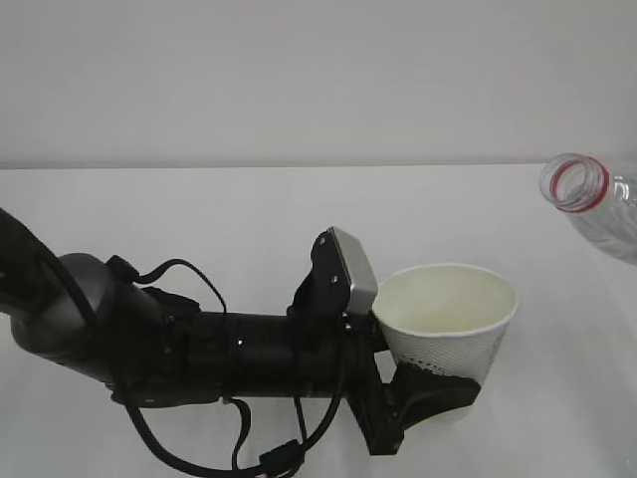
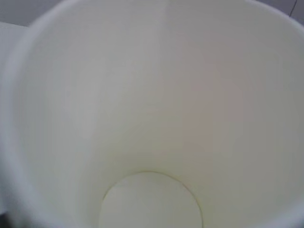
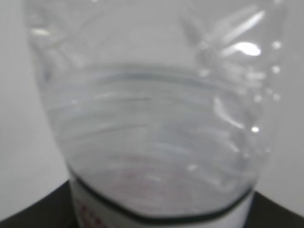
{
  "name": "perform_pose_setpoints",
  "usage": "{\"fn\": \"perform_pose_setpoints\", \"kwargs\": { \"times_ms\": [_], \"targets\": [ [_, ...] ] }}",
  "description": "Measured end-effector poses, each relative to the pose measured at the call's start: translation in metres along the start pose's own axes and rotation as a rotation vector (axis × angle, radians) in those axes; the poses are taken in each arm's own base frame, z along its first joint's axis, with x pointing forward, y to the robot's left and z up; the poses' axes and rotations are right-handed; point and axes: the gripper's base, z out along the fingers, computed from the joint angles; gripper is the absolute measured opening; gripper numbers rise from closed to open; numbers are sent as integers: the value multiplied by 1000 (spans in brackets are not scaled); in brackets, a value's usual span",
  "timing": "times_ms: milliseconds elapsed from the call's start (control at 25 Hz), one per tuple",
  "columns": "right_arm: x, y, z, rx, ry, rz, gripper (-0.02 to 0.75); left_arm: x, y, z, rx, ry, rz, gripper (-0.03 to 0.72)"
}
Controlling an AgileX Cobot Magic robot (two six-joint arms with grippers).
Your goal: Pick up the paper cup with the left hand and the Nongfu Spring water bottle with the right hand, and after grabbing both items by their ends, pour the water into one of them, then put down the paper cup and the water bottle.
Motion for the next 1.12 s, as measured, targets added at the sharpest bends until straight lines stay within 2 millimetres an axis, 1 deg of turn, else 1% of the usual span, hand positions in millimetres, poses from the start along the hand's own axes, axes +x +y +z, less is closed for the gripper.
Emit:
{"fn": "perform_pose_setpoints", "kwargs": {
  "times_ms": [160,560,840,1120],
  "targets": [
    [0,0,0,0,0,-20,389,-5,1,5,14,-1,0,494],
    [1,0,1,2,11,-78,389,0,2,5,-2,54,1,493],
    [3,0,1,9,31,-101,389,-7,4,10,10,40,-27,492],
    [3,-1,1,19,30,-121,389,-6,2,10,31,51,-24,492]
  ]
}}
